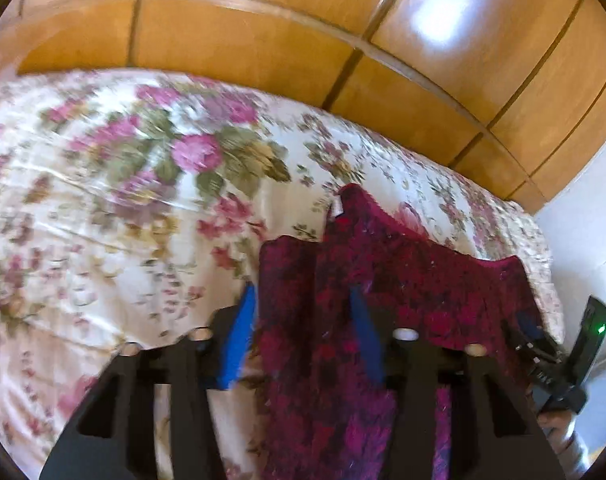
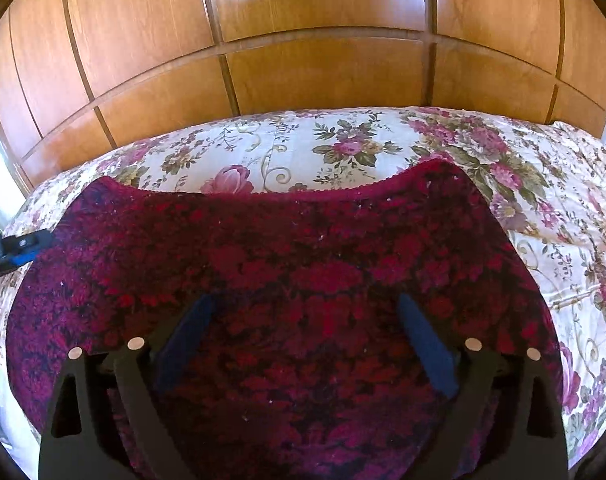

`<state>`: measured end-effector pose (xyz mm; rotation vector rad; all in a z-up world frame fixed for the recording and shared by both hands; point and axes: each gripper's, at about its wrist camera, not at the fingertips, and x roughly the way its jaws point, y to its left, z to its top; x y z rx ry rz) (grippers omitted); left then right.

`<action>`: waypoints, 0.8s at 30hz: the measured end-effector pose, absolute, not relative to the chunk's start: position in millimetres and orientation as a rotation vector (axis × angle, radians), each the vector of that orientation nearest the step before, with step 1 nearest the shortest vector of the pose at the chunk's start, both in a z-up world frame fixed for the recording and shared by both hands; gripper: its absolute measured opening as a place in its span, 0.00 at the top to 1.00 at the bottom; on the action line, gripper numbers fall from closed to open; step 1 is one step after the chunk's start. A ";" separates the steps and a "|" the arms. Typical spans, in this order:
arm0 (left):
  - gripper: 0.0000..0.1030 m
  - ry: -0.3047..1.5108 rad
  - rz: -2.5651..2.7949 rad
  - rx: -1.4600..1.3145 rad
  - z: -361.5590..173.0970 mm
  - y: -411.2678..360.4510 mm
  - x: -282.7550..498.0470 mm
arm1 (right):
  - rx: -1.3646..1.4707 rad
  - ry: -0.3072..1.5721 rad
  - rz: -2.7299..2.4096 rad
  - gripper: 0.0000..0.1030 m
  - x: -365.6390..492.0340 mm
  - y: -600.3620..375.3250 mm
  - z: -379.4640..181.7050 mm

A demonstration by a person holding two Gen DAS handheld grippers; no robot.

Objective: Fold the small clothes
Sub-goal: 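Release the sweater with the left gripper and hold both grippers above it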

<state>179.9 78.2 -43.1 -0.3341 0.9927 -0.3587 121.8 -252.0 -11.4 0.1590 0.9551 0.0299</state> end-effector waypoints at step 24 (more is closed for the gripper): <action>0.54 0.791 -0.085 -0.157 -24.0 49.1 136.7 | 0.145 0.895 0.043 0.04 119.7 -248.9 -22.9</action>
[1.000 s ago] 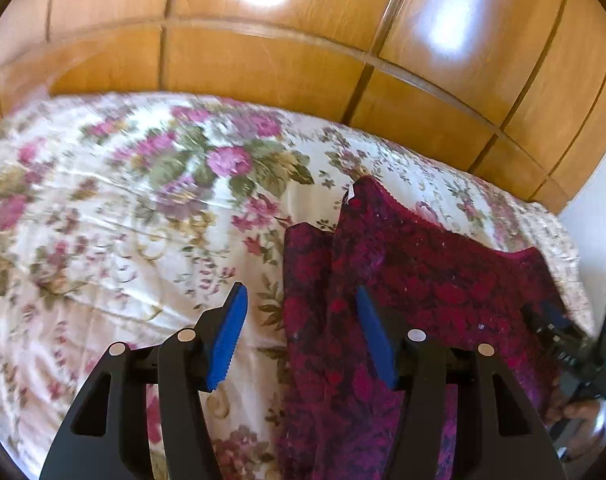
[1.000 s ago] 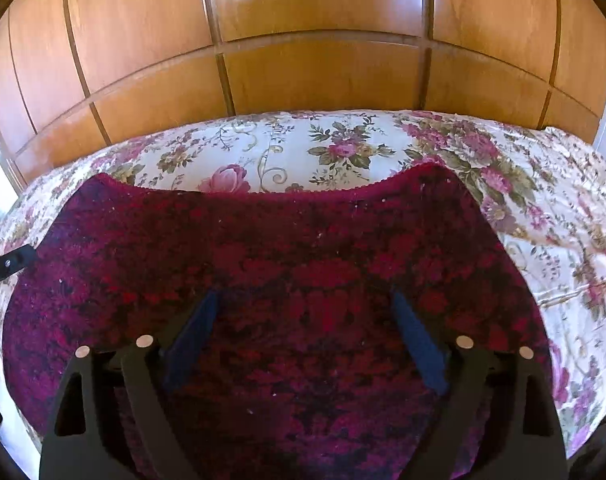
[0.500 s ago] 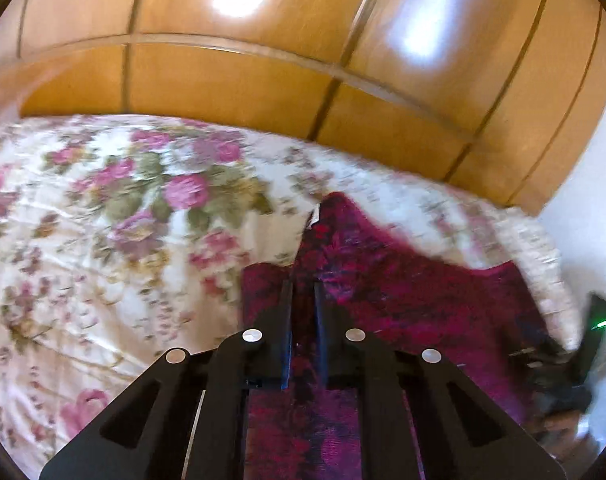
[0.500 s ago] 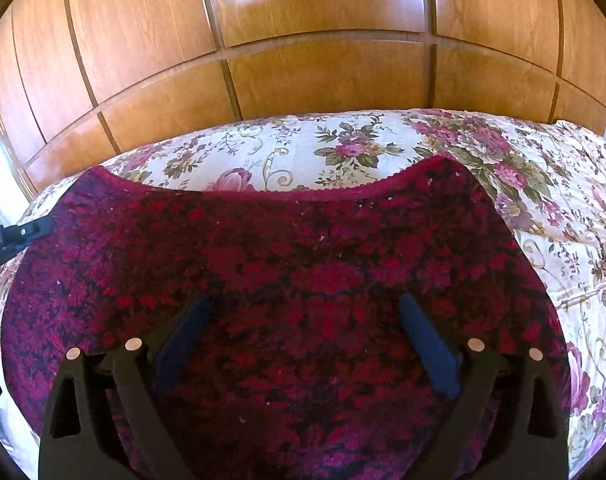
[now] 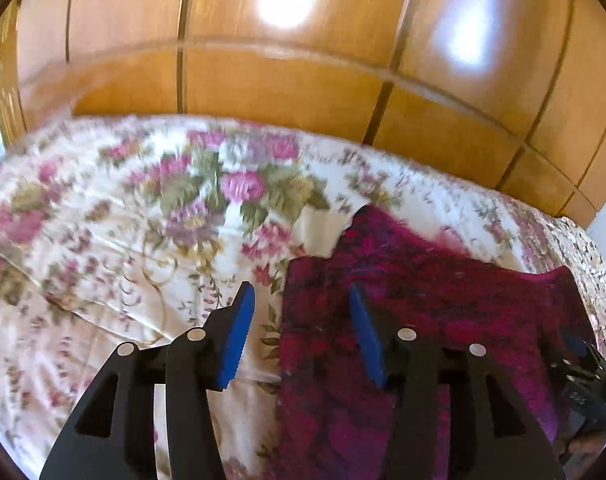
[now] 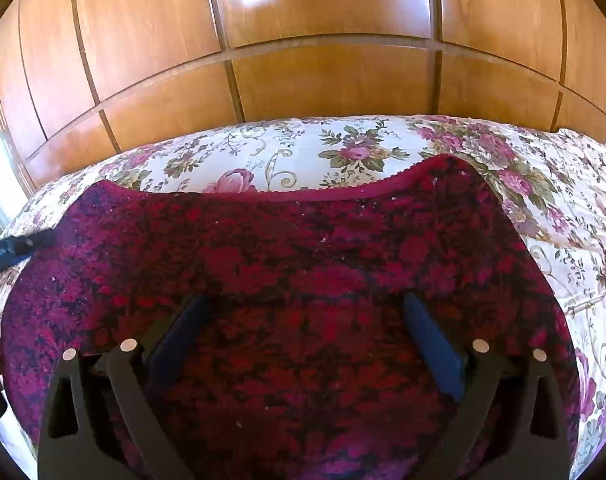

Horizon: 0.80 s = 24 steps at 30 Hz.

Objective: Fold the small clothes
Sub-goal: 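Release the sweater with the left gripper and hold both grippers above it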

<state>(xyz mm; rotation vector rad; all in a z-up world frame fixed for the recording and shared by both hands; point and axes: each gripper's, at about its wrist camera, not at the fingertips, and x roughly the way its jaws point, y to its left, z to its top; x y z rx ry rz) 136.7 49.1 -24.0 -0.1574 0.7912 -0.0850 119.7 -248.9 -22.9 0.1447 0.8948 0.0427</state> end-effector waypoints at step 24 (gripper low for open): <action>0.54 0.826 -0.283 0.071 -39.6 -54.5 94.3 | 0.114 1.039 -0.032 0.03 136.5 -297.0 -17.5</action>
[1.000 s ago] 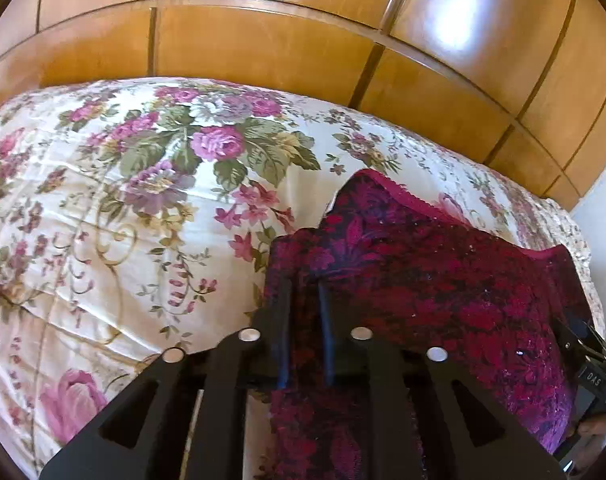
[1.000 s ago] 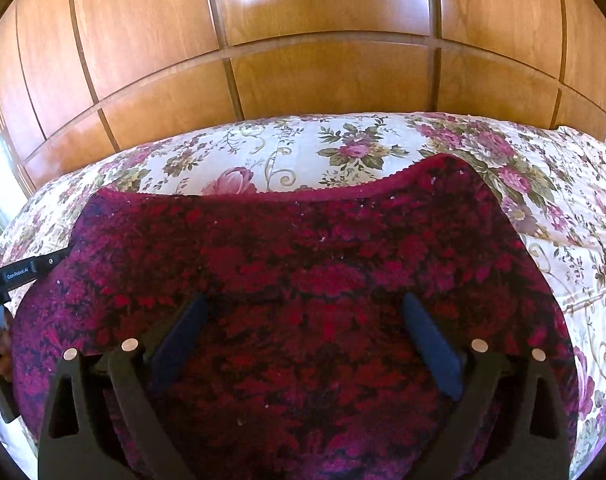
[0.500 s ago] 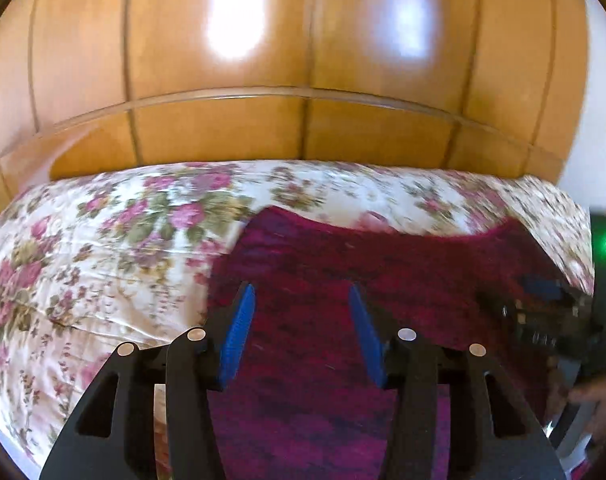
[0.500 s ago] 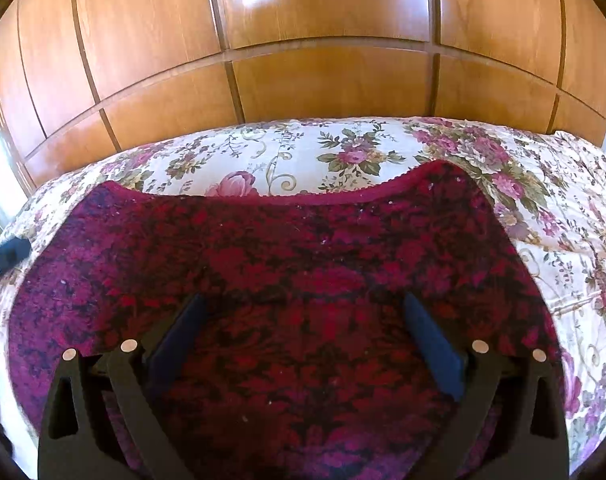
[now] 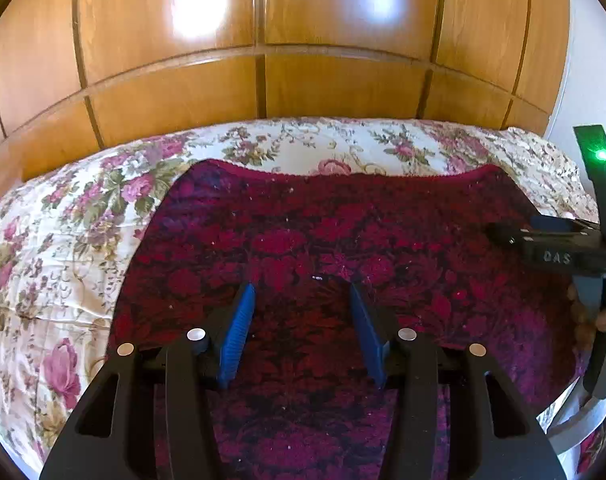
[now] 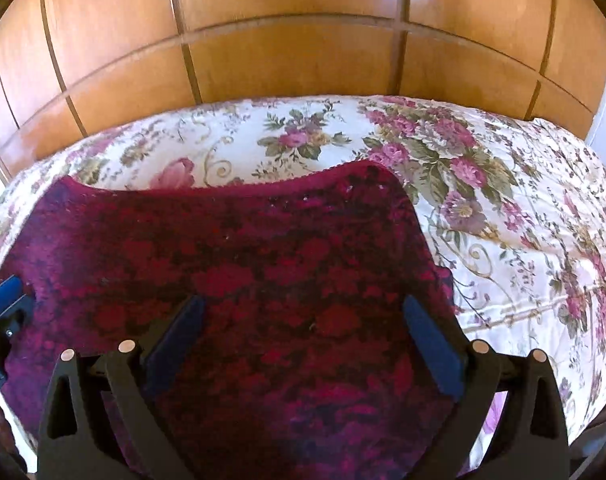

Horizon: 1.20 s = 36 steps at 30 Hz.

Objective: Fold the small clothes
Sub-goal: 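Release the sweater with the left gripper and hold both grippers above it, then grasp the folded sweater edge with the right gripper and lift it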

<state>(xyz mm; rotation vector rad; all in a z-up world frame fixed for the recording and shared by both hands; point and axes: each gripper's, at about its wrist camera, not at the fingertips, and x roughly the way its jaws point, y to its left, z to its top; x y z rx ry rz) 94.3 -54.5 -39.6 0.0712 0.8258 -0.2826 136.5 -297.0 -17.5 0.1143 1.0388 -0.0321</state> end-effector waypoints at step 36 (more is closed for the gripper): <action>0.52 0.817 -0.435 -0.075 -18.1 -61.8 70.6 | 0.701 1.070 0.016 0.02 27.7 -400.2 -27.3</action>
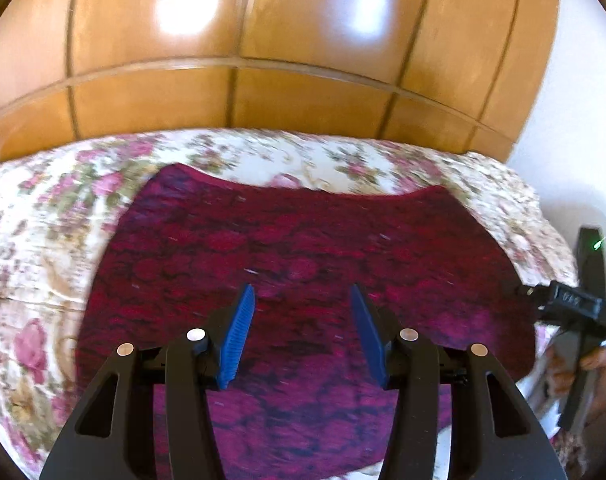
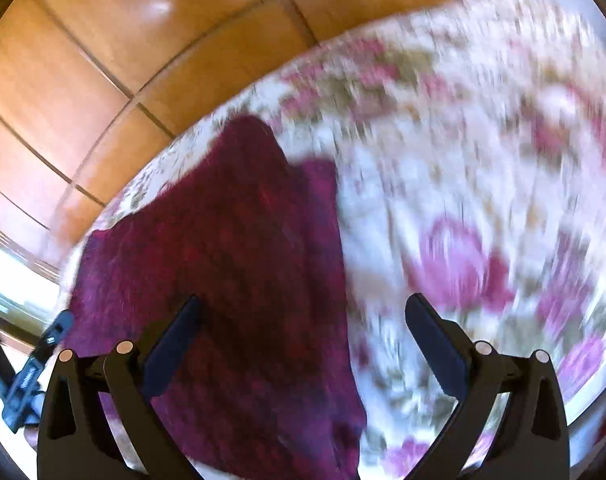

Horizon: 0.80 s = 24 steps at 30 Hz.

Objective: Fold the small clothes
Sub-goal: 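Grasp the folded sweater edge with the right gripper and lift it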

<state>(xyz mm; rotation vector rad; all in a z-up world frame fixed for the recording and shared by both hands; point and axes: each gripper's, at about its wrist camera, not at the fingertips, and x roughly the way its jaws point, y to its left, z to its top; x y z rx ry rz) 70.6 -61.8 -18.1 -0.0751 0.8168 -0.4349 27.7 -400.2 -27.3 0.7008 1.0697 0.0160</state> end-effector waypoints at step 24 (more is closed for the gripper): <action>0.56 0.959 -0.592 -0.262 -62.2 -53.3 102.4 | 0.746 0.996 0.363 0.52 34.3 -332.4 18.4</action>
